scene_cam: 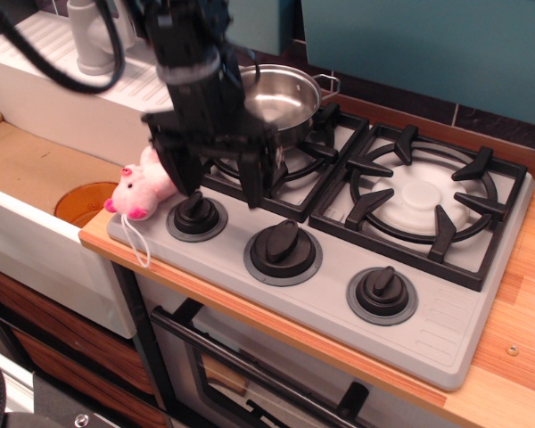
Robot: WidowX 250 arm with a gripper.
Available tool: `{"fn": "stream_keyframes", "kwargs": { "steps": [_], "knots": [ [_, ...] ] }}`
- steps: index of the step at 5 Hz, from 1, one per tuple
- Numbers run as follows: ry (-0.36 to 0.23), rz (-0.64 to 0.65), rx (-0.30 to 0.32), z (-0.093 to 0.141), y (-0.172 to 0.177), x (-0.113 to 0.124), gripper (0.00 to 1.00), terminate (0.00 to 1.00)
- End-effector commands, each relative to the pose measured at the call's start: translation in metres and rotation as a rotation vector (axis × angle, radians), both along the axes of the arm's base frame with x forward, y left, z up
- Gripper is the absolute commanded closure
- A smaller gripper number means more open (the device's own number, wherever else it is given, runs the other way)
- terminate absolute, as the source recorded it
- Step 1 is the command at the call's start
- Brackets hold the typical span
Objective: Put stuffedpig in pan
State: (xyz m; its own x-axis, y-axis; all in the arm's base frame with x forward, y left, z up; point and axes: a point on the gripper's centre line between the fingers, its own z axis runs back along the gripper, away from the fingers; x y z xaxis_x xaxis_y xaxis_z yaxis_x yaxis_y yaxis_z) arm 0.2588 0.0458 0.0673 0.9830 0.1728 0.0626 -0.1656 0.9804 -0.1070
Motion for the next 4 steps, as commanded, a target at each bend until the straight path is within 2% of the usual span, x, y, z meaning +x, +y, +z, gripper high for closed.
{"fn": "stream_keyframes", "kwargs": {
  "steps": [1,3,4],
  "knots": [
    [-0.044,-0.022,0.063,0.033,0.010,0.013,0.00,0.00],
    [-0.036,-0.063,0.031,0.019,0.047,0.012,0.00,0.00],
    [-0.059,-0.075,0.057,0.014,0.072,0.010,0.00,0.00]
  ]
}}
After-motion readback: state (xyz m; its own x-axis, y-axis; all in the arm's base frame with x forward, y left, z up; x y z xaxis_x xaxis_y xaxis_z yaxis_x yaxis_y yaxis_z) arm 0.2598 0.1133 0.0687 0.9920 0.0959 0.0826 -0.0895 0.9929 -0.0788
